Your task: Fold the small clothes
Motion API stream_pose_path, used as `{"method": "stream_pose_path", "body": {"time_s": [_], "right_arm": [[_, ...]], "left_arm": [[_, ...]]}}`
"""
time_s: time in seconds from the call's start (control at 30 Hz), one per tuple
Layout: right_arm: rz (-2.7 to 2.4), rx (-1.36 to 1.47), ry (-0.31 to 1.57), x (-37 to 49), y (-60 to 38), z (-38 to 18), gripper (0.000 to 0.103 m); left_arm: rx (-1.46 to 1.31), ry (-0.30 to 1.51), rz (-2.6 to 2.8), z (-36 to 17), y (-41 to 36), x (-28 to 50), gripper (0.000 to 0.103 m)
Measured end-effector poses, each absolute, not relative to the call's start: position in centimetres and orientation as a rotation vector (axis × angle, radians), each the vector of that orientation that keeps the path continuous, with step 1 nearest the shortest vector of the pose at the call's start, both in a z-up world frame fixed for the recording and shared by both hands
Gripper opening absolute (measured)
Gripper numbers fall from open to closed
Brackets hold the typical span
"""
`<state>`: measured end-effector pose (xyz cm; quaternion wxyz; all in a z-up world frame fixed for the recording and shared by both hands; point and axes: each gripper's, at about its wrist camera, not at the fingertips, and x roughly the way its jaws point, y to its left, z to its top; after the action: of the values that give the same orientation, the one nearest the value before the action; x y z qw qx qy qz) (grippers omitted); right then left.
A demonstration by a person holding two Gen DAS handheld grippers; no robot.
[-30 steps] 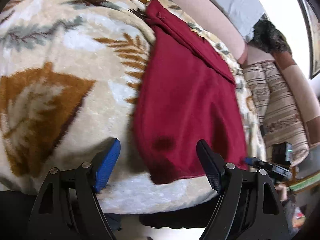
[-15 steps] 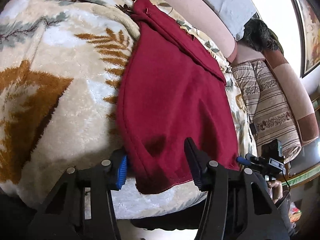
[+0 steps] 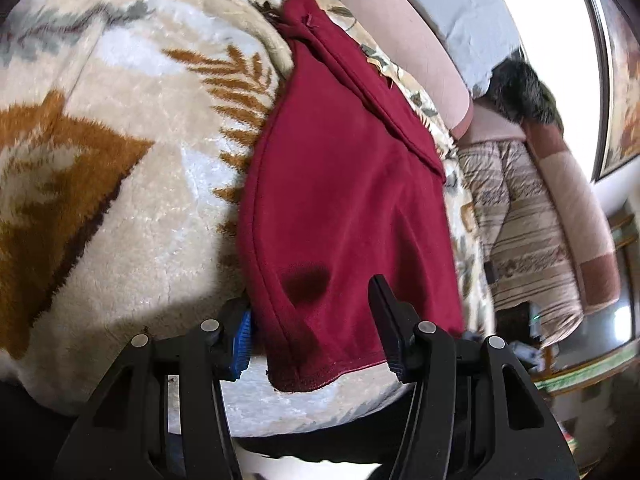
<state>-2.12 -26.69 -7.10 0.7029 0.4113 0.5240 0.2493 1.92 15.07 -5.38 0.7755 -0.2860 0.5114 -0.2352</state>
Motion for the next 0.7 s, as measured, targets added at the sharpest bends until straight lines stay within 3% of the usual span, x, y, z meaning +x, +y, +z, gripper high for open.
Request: {"method": "stream_pose_path", "body": {"time_s": [0.13, 0.3, 0.37, 0.4, 0.5, 0.7], "right_arm": [[0.515, 0.883, 1.191, -2.4, -27.0, -7.3, 0.025], [0.485, 0.745, 1.229, -2.5, -26.3, -6.7, 0.022], [0.479, 0.708, 1.237, -2.4, -26.1, -6.4, 0.022], [0.474, 0.674, 1.23, -2.4, -25.9, -6.0, 0.022], [0.479, 0.55, 1.175, -2.6, -25.0, -4.1, 0.012], [0.476, 0.482, 0.972, -2.9, -25.1, 2.3, 0.01]], "left_arm": [[-0.736, 1.121, -0.52, -6.1, 16.3, 2.2, 0.052], [-0.617, 1.118, -0.512, -5.4, 15.6, 1.9, 0.051], [-0.532, 1.113, -0.466, -4.9, 15.3, 1.4, 0.027], [-0.482, 1.117, -0.431, -4.9, 15.2, 1.3, 0.01], [-0.422, 1.089, -0.4, -4.3, 15.1, 0.9, 0.007], [-0.379, 0.921, -0.403, 0.4, 15.3, -0.9, 0.006]]}}
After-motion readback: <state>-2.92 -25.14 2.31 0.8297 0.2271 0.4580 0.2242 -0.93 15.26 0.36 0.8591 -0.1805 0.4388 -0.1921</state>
